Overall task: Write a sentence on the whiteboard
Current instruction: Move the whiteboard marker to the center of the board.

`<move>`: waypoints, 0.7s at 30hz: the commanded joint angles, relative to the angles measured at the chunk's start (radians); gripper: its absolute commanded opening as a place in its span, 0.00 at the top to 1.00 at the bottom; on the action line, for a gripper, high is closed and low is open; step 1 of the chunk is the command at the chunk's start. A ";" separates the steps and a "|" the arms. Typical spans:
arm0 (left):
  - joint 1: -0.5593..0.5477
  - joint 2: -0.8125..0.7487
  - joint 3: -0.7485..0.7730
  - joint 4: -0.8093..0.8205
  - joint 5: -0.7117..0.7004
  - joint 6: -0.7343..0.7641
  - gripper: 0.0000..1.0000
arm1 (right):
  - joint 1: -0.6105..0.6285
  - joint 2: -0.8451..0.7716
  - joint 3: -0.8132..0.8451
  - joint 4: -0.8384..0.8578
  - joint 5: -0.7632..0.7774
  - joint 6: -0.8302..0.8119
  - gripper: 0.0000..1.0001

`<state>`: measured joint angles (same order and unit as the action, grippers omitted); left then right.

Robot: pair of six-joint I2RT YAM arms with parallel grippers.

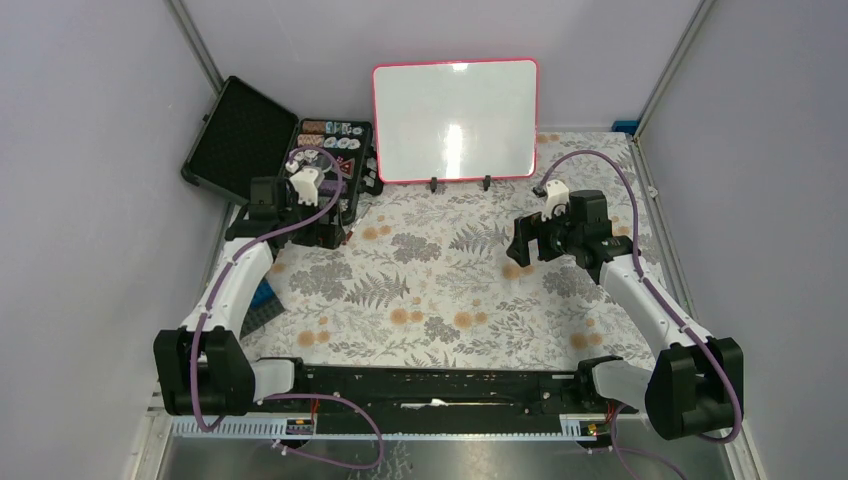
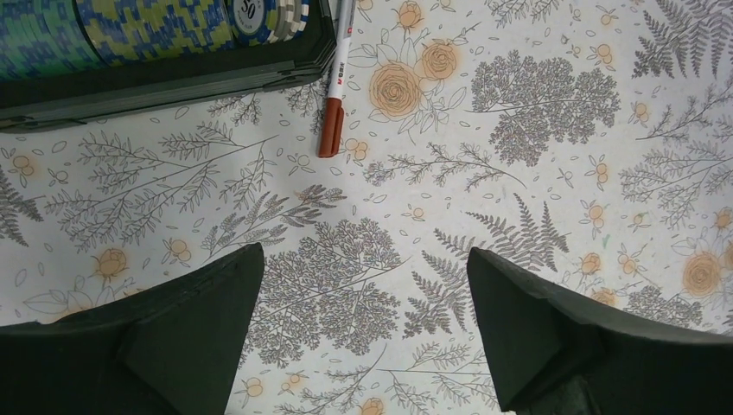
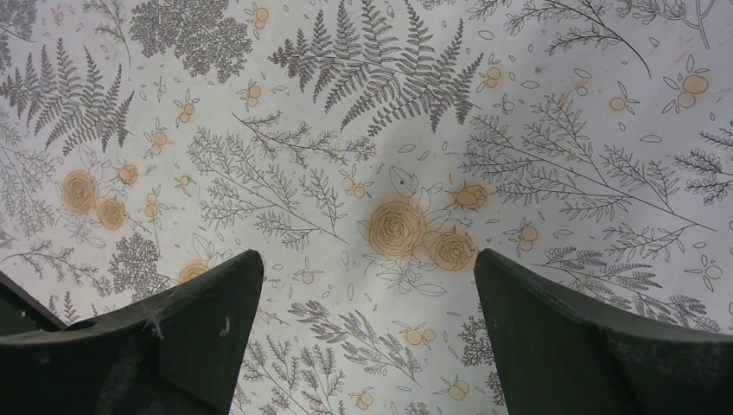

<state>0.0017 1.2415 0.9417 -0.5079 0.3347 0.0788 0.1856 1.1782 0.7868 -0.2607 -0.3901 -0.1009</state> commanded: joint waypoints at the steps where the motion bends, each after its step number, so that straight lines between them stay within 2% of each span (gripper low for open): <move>1: -0.019 0.030 0.024 0.004 0.009 0.085 0.01 | -0.001 -0.008 0.032 0.004 -0.034 -0.022 0.01; 7: -0.082 0.177 0.063 0.011 -0.065 0.122 0.01 | -0.002 -0.003 0.040 -0.003 -0.018 -0.023 0.01; 11: -0.140 0.256 0.065 0.088 -0.169 0.107 0.01 | 0.000 0.000 0.044 -0.012 -0.002 -0.025 0.01; 15: -0.176 0.320 0.074 0.165 -0.237 0.108 0.08 | -0.001 0.000 0.053 -0.018 0.009 -0.026 0.01; 21: -0.178 0.449 0.150 0.187 -0.256 0.099 0.26 | -0.002 -0.006 0.065 -0.027 0.034 -0.028 0.01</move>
<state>-0.1787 1.6363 1.0149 -0.3985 0.1226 0.1768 0.1856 1.1782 0.8001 -0.2798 -0.3836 -0.1123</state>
